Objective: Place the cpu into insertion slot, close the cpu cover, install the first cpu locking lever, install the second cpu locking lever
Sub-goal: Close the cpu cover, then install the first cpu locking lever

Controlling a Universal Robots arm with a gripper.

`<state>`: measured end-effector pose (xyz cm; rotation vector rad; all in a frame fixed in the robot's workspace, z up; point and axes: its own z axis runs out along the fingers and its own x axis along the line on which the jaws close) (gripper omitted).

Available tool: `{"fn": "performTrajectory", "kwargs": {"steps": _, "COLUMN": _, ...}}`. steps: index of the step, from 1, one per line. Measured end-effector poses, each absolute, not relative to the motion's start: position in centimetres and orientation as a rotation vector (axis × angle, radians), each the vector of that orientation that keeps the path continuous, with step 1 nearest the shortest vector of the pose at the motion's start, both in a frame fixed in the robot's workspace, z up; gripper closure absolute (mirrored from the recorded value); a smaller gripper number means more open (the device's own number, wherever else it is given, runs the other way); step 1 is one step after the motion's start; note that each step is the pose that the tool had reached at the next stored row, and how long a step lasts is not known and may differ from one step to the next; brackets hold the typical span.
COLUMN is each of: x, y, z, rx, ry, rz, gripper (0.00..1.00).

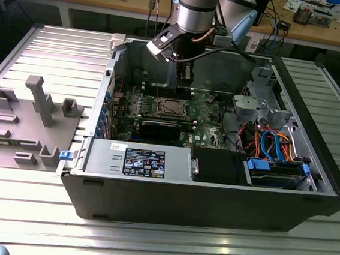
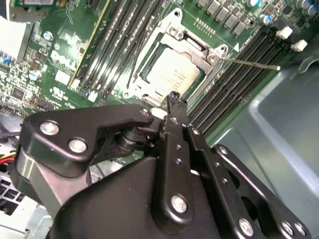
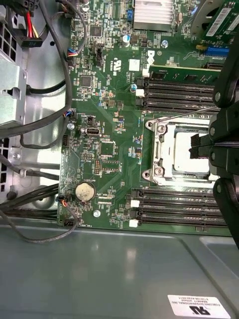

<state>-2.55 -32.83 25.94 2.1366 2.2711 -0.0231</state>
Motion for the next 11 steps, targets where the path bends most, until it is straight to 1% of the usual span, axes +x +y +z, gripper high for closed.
{"fn": "performTrajectory", "kwargs": {"steps": 11, "x": -2.55, "y": -32.83, "z": 25.97, "rx": 2.108, "ry": 2.297, "rz": -0.023, "gripper": 0.89}}
